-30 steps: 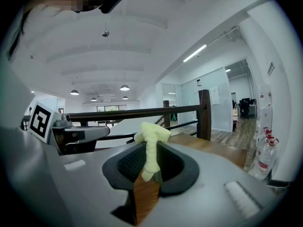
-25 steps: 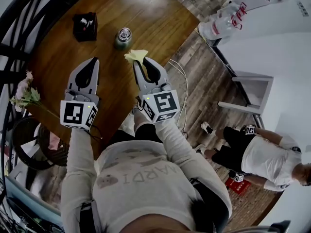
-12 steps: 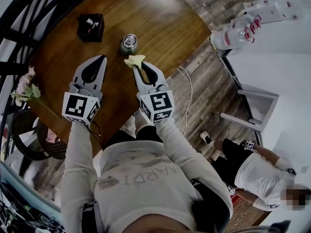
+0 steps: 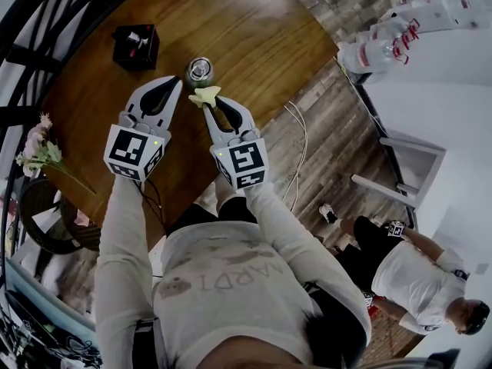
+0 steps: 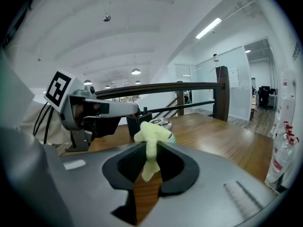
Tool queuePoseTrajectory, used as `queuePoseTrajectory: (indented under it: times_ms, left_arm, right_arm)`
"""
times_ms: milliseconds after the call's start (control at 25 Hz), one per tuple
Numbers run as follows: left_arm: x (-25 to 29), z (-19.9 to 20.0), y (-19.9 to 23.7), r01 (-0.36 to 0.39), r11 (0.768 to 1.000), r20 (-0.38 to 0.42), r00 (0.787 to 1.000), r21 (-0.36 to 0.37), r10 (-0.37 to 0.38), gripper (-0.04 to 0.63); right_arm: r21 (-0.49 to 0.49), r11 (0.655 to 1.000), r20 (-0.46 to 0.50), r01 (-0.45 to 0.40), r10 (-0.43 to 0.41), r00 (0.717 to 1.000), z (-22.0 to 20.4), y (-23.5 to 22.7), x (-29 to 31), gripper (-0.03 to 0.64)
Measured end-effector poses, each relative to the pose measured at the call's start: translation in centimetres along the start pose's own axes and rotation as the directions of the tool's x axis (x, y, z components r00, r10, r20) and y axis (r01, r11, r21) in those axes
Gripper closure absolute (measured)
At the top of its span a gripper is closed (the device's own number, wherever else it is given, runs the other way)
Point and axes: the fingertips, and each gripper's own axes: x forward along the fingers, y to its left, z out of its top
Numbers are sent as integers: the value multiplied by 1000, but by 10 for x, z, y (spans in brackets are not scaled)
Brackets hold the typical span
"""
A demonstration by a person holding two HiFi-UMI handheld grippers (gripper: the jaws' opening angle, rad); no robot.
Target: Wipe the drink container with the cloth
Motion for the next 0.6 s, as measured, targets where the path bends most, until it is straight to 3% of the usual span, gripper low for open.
queuePoseTrajectory:
  times_ms: [240, 600]
  left_arm:
    - [26, -10, -3, 59, 998, -60, 996, 10, -58, 591]
    - [47, -12, -2, 78, 997, -102, 992, 29, -75, 591]
  right_arm:
    - [7, 1000, -22, -4, 4, 1000, -10, -3, 4, 540]
    - [2, 1000, -31, -19, 19, 999, -12, -2, 14, 540]
